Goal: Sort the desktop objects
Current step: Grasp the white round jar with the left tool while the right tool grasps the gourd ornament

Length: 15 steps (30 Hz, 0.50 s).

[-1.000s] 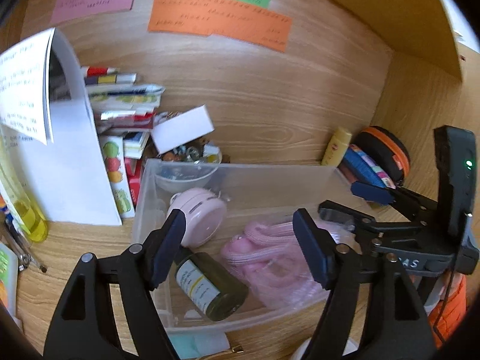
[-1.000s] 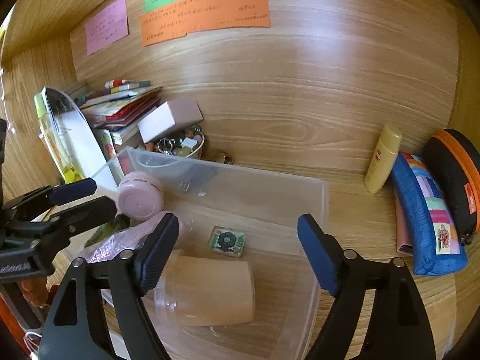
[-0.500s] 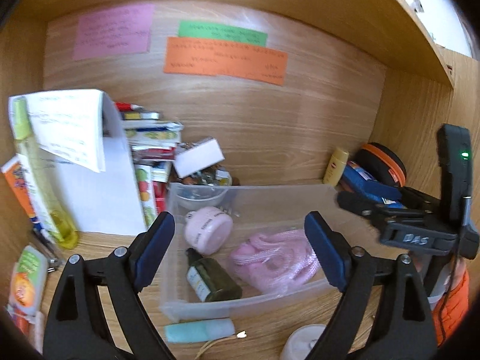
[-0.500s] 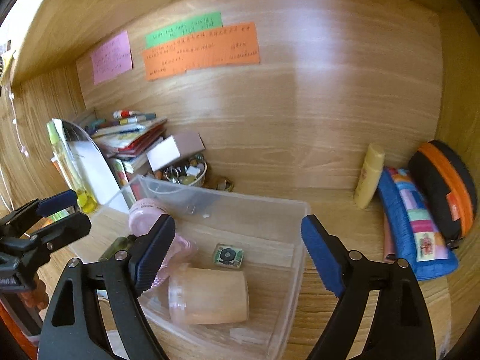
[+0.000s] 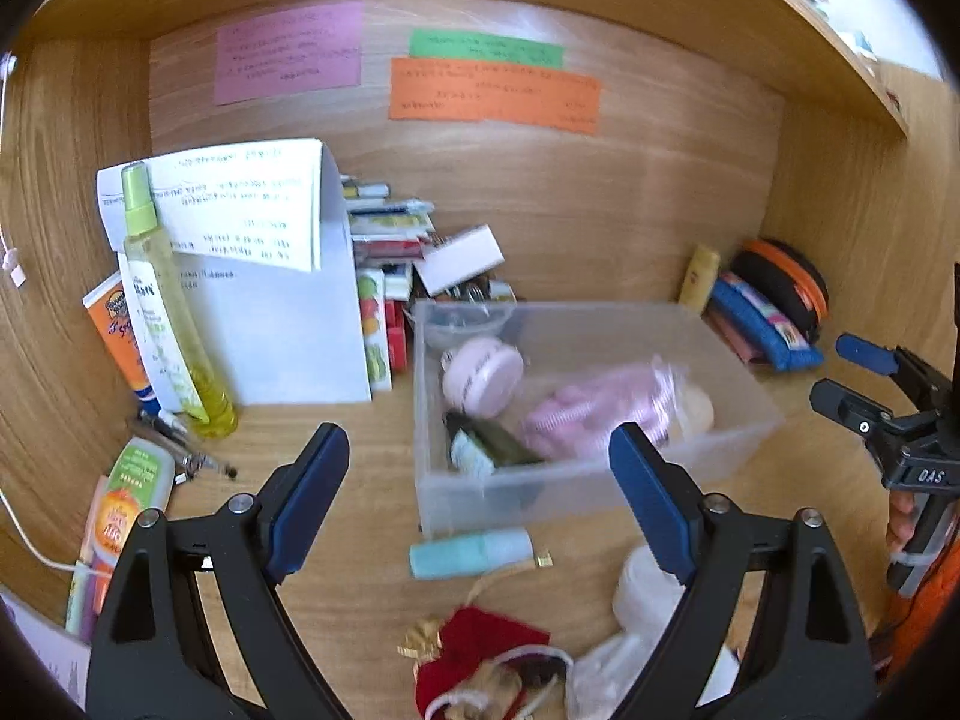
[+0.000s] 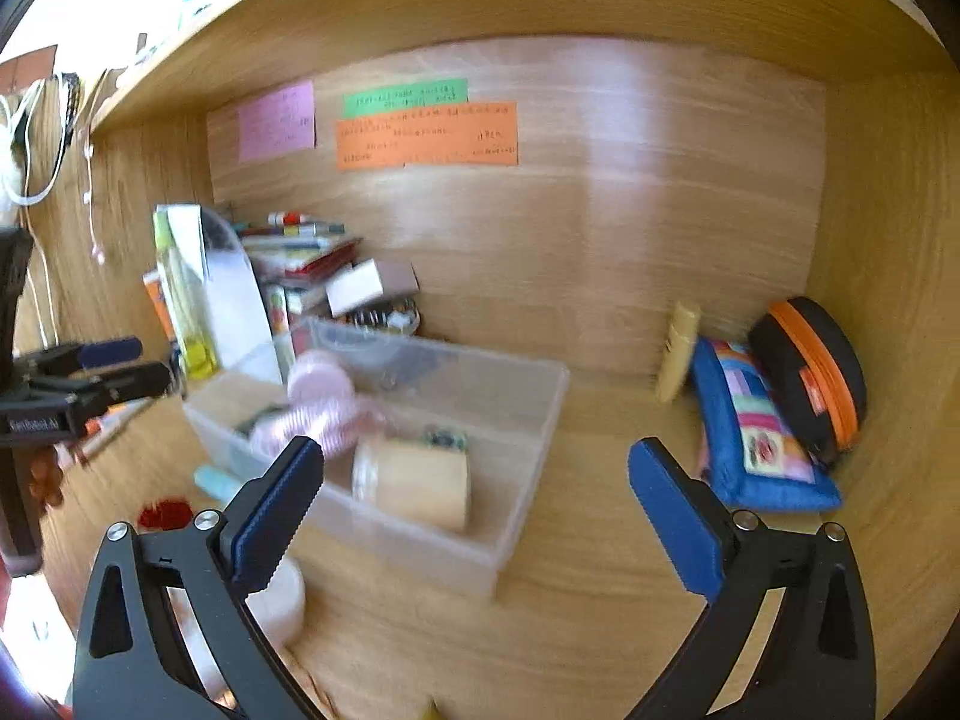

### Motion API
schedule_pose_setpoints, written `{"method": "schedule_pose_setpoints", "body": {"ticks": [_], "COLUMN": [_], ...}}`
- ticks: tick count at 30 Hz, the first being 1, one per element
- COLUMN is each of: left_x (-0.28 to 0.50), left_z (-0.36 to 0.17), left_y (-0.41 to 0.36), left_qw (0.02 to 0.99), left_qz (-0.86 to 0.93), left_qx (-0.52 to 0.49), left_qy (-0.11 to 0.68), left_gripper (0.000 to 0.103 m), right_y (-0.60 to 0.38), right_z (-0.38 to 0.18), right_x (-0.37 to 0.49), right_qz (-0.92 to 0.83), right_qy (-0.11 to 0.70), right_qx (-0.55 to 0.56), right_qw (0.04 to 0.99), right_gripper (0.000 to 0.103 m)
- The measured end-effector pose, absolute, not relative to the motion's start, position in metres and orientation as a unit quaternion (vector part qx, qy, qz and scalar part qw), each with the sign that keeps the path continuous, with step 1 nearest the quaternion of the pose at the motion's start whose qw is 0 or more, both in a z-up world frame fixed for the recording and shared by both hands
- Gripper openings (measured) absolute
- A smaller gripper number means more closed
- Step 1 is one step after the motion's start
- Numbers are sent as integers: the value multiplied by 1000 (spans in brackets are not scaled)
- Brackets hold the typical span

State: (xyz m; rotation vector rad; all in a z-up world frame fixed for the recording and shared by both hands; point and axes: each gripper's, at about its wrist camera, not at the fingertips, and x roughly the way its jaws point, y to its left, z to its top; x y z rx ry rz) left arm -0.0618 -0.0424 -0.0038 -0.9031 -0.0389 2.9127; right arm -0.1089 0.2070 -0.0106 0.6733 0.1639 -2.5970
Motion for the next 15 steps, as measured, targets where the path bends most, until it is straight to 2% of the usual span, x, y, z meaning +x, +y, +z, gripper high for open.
{"method": "schedule_pose_setpoints", "body": {"ticks": [15], "left_x": [-51], "left_z": [-40], "left_y": [2], "left_qw": [126], "left_qz": [912], "left_qx": [-391], "left_qy": [5], "left_gripper": [89], "right_y": [227], "right_z": [-71], "right_x": [-68], "right_qz": [-910], "right_qy": [111], "right_qx": [331], "right_qw": [222], "right_gripper": [101]}}
